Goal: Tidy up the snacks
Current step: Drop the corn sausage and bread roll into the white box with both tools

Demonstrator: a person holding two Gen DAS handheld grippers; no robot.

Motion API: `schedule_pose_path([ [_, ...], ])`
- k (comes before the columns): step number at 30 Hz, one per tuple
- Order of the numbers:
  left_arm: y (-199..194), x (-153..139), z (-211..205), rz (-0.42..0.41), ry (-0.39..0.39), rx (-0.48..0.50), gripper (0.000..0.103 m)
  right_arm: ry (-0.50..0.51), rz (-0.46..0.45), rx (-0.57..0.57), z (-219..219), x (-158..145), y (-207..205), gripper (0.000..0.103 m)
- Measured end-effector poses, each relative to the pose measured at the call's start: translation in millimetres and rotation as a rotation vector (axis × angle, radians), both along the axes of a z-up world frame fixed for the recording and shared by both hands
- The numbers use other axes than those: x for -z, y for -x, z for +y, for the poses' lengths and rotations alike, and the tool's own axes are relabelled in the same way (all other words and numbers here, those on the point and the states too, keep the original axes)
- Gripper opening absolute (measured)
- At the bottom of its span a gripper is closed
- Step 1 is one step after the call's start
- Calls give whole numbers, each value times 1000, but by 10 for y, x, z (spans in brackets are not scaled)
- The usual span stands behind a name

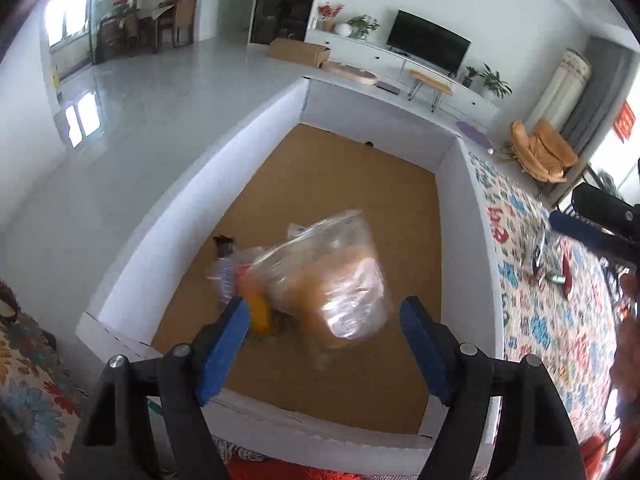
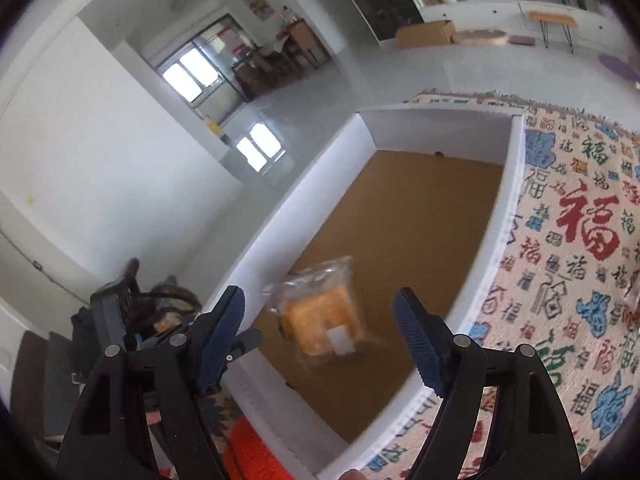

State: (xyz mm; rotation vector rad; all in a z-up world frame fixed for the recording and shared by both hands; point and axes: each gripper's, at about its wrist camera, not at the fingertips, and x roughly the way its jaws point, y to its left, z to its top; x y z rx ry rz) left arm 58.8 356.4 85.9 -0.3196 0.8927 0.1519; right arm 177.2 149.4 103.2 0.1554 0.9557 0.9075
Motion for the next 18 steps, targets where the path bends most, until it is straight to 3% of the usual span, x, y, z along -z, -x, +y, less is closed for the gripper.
schedule_pose_path([
  [2, -12, 3, -242, -9, -48, 37, 77, 49, -69, 31, -104, 69, -27, 80],
  [5, -55, -116, -713, -75, -135, 109, 78, 155, -167, 128, -597, 296, 54, 80],
  [10, -324, -218, -1230, -175, -151, 206, 83, 378, -193, 372, -1696, 1046, 203, 80],
  [13, -537, -121, -1423, -166, -146, 202, 83, 461, -170, 522, -2470, 1301, 230, 80],
  [16, -696, 66, -1512, -112, -111, 169, 83, 503, -178, 660, -3144, 1351, 297, 80],
  [18, -730, 111, -1580, -91, -150, 155, 82, 518, -177, 731, -3527, 1369, 300, 80],
])
